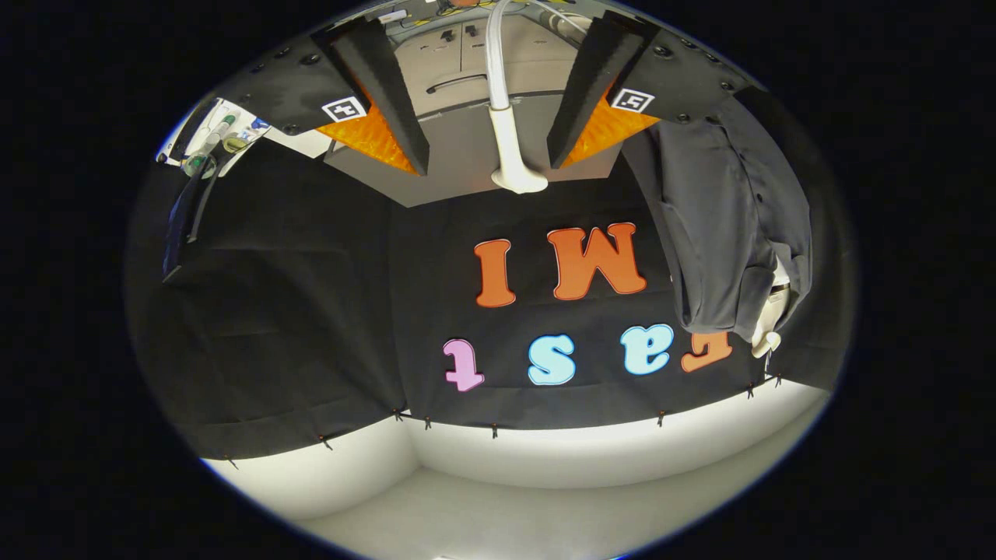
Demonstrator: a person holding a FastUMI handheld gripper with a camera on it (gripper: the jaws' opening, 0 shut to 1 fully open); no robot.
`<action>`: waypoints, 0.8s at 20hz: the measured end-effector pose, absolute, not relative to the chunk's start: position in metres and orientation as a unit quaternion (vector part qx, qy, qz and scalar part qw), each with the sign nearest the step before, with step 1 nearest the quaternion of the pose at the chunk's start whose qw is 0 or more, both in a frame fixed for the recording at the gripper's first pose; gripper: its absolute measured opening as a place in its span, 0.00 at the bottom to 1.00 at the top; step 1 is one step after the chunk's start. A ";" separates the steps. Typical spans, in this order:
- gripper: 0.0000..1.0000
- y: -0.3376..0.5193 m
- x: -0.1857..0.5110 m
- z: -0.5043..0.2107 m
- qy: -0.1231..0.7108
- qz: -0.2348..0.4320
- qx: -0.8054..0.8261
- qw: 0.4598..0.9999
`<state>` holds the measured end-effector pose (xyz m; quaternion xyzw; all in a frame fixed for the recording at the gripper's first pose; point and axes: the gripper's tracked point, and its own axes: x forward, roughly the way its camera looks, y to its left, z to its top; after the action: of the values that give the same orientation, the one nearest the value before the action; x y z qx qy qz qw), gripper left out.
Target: Iron the clothes twice with a garment steamer, once on the left side and once on the right side.
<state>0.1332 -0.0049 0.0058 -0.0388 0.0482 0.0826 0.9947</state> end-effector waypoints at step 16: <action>0.98 0.038 0.285 -0.084 0.162 0.147 -0.086 0.972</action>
<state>0.2851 0.0384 -0.0843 -0.0863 0.1620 0.1468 0.9720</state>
